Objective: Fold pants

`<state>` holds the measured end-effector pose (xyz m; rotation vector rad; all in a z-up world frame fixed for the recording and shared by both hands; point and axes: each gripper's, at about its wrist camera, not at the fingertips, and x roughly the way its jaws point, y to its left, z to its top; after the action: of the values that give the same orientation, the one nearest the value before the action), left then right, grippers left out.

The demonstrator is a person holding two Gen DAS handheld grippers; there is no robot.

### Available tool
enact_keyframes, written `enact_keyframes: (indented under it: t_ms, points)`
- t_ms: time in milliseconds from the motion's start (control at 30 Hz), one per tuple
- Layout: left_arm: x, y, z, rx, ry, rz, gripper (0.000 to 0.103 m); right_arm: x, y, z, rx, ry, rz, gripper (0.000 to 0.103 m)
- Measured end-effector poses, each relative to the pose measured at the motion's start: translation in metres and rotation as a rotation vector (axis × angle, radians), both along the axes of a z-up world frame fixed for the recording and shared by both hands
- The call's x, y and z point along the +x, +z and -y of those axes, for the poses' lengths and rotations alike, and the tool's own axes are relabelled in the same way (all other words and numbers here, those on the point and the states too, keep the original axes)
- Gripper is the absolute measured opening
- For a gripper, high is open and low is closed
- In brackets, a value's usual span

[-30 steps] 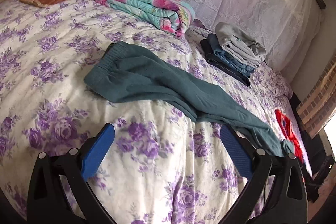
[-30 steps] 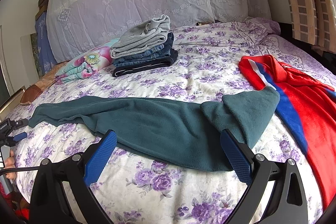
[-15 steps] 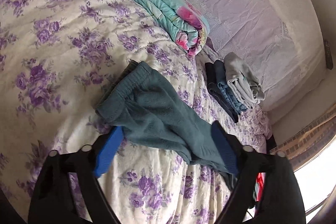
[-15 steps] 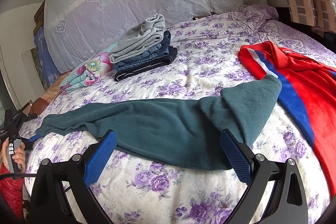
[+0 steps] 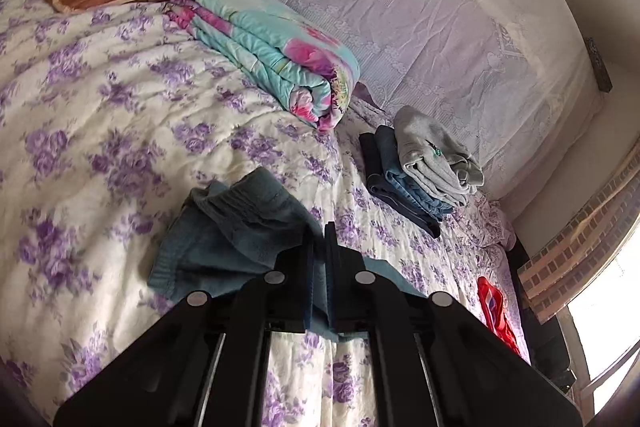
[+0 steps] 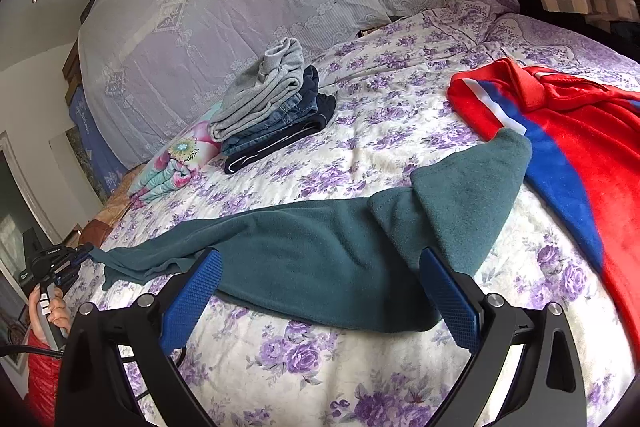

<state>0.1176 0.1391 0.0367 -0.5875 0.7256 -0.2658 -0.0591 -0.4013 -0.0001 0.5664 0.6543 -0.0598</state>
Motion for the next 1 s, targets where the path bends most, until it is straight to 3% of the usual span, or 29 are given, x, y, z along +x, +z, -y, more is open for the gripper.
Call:
enact_keyframes:
  t_ms: [233, 433, 533, 567, 667, 800, 867, 900, 967, 1000]
  points:
    - [0.049, 0.019, 0.000, -0.065, 0.056, 0.073, 0.004, -0.005, 0.014, 0.018, -0.120, -0.036, -0.036, 0.100]
    - [0.098, 0.023, 0.016, -0.021, 0.070, 0.102, 0.004, 0.001, 0.006, 0.031, -0.062, -0.047, -0.100, 0.100]
    - [0.088, 0.005, 0.017, -0.099, -0.018, 0.111, 0.005, 0.005, 0.002, 0.031, -0.086, -0.054, -0.160, 0.098]
    - [0.080, -0.001, 0.017, -0.085, -0.031, 0.120, 0.011, 0.006, 0.002, 0.030, -0.117, -0.059, -0.171, 0.091]
    - [0.061, -0.014, 0.010, 0.002, 0.017, 0.097, 0.046, 0.015, 0.010, 0.015, -0.274, -0.035, -0.170, 0.076]
    - [0.047, -0.026, -0.011, -0.048, 0.059, 0.075, 0.060, 0.045, 0.012, -0.020, -0.406, 0.130, -0.172, 0.074]
    - [0.045, -0.031, -0.019, -0.064, 0.088, 0.050, 0.062, 0.063, 0.003, -0.018, -0.372, 0.166, -0.225, 0.074]
    - [0.043, -0.033, -0.023, -0.072, 0.102, 0.046, 0.062, 0.069, -0.006, -0.007, -0.307, 0.170, -0.272, 0.074]
    - [0.039, -0.035, -0.030, -0.082, 0.124, 0.046, 0.070, 0.065, -0.019, 0.020, -0.209, 0.094, -0.348, 0.072]
    - [0.036, -0.035, -0.032, -0.078, 0.142, 0.044, 0.076, 0.052, -0.018, 0.037, -0.231, 0.020, -0.363, 0.072]
